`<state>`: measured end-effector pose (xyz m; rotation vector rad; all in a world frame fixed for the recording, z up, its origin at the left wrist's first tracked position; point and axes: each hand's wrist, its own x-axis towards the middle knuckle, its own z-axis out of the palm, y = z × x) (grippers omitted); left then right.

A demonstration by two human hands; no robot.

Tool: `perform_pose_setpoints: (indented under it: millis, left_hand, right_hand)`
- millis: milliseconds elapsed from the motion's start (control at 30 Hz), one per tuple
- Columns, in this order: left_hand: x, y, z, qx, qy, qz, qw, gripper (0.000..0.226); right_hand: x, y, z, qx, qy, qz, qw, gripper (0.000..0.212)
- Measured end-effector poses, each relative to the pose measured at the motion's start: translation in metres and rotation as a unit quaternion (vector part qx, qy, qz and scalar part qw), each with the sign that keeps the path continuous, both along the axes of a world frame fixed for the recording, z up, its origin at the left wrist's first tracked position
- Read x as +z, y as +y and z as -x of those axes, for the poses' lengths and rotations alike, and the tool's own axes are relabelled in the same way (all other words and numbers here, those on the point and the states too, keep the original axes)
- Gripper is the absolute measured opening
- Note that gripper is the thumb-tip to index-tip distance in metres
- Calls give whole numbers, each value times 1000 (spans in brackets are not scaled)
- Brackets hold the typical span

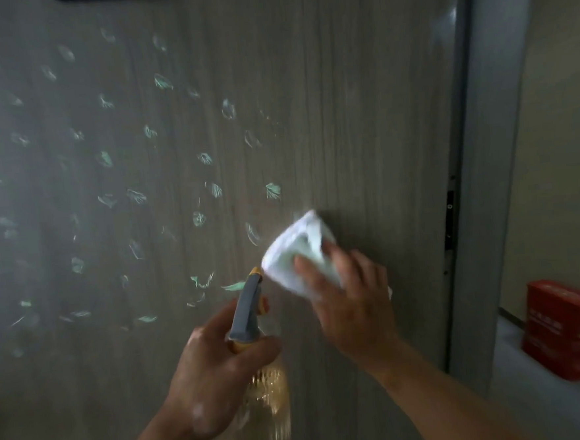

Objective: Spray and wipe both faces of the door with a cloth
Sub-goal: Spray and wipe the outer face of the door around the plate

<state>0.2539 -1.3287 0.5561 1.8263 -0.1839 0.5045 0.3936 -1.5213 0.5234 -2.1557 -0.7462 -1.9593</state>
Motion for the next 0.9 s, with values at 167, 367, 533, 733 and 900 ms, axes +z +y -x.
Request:
perform_pose_setpoints:
  millis: [167,367,533,733,900]
  left_hand:
    - [12,-6,-2,-23,4,8,1000,43]
    - [19,-10,-4,-38,-7,20,999,40]
    - [14,-10,0,-16,-18,26,999,36]
    - [25,-11,3,-18,-10,21,1000,34]
    - [45,-17,4,-24,-3,26,999,36]
  right_hand:
    - [112,-5,-8,4,-1,-123,992,59]
    - [124,1,-5,-7,-17,-159,987,55]
    - [1,-2,1,-8,-7,11,1000,45]
    - [14,-12,-2,-18,-13,60,998,43]
    - [114,-7,-4,-22,-6,-63,998,58]
